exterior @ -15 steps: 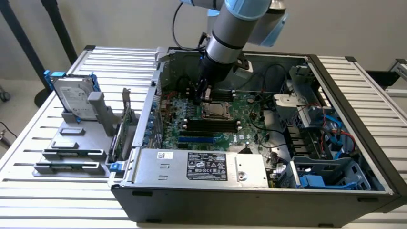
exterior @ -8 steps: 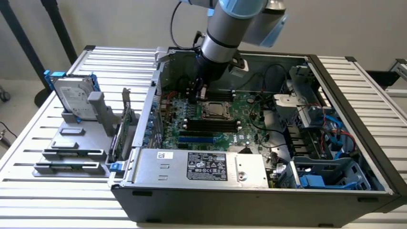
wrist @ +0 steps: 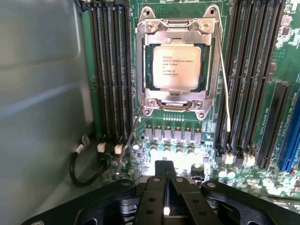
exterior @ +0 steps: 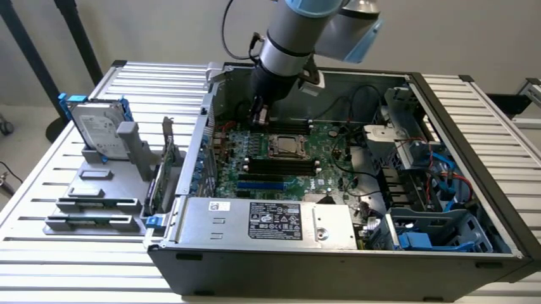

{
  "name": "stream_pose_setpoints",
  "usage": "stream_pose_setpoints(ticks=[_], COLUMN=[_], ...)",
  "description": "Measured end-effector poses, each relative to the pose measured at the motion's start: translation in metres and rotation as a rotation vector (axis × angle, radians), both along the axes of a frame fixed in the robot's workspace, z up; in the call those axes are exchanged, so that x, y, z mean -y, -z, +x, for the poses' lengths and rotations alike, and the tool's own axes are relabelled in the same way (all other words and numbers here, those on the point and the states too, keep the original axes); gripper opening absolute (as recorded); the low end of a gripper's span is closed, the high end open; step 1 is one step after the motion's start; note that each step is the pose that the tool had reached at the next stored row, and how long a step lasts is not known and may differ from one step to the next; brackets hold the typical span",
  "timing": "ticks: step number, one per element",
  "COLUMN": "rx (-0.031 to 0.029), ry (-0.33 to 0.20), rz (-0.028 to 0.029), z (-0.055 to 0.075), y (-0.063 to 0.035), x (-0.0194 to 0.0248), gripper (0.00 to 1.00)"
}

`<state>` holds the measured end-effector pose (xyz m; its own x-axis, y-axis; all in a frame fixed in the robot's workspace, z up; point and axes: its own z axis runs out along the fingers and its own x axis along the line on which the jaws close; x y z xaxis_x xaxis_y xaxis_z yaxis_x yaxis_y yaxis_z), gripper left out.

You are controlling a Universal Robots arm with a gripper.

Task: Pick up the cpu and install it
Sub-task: 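Install the first cpu locking lever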

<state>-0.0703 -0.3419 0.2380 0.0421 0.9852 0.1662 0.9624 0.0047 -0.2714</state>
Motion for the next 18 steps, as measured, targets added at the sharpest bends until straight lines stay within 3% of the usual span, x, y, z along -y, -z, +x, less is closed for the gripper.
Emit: stream_pose_setpoints(ticks=[4,14,18], rx=[0.0,0.0002,-0.005], ry=[0.04,0.212,0.283], rz=[0.0086,0.0087,0.0081], z=[-0.0012,-0.0013,-0.0013], y=[-0.0009,0.0025,0.0051], x=[0.0,0.0,0.0], gripper=[0.11,0.11,0.11])
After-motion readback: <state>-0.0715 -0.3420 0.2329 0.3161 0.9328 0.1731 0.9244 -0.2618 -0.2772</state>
